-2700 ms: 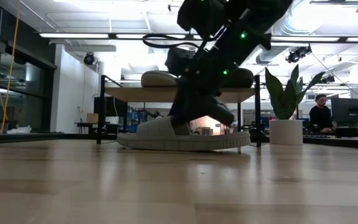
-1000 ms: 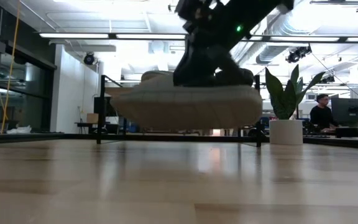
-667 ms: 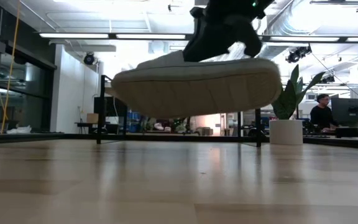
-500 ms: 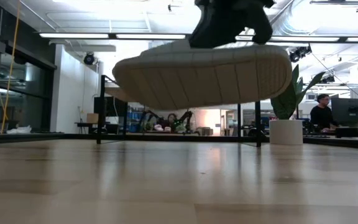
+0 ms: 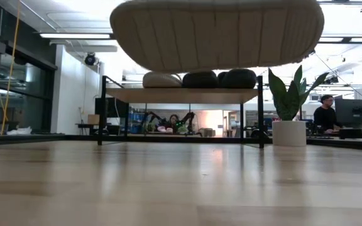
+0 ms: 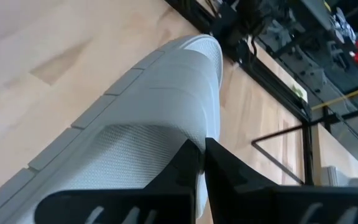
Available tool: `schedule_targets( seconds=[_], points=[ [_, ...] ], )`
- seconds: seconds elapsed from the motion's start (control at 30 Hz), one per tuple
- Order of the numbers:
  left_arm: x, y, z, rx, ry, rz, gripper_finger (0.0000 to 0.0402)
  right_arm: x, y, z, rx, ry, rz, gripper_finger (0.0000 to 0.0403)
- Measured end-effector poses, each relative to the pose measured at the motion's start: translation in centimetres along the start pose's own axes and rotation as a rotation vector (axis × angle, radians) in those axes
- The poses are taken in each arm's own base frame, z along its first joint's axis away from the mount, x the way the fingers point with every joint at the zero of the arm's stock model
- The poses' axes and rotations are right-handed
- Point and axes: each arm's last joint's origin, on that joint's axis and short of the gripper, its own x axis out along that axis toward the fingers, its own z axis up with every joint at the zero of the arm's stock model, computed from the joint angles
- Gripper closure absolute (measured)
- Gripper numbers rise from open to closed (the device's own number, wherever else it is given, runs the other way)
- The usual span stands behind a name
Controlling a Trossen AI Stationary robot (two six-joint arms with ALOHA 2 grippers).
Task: Pick and place slides into the shelf
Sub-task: Put the white slide on the shelf
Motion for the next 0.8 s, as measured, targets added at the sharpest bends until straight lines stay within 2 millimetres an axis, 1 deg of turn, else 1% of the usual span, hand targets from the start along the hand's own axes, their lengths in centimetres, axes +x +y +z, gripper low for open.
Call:
schedule_targets(
  seconds=[0.13, 0.3, 0.5, 0.7, 0.8],
  points=[
    [0.3, -0.4, -0.1, 0.039, 0.012, -0.025, 0.0103, -0.5, 0.2, 0.4, 0.001, -0.035, 0.037, 0.0403],
    [1.0, -0.9, -0.4, 0.111, 0.035, 0.001, 0.0103, -0.6, 0.4, 0.5, -0.005, -0.066, 0.078, 0.0403],
    [1.6, -1.4, -0.4, 0.184, 0.045, 0.029, 0.0103, -0.6, 0.3, 0.7, -0.016, -0.086, 0.064, 0.0403],
    [1.7, -1.5, 0.2, 0.188, -0.009, 0.032, 0.0103, -0.6, 0.2, 0.9, -0.019, -0.104, 0.053, 0.0403],
    [1.7, -1.6, 0.5, 0.200, -0.036, 0.005, 0.0103, -0.6, 0.1, 1.0, -0.023, -0.118, 0.046, 0.0403]
  ],
)
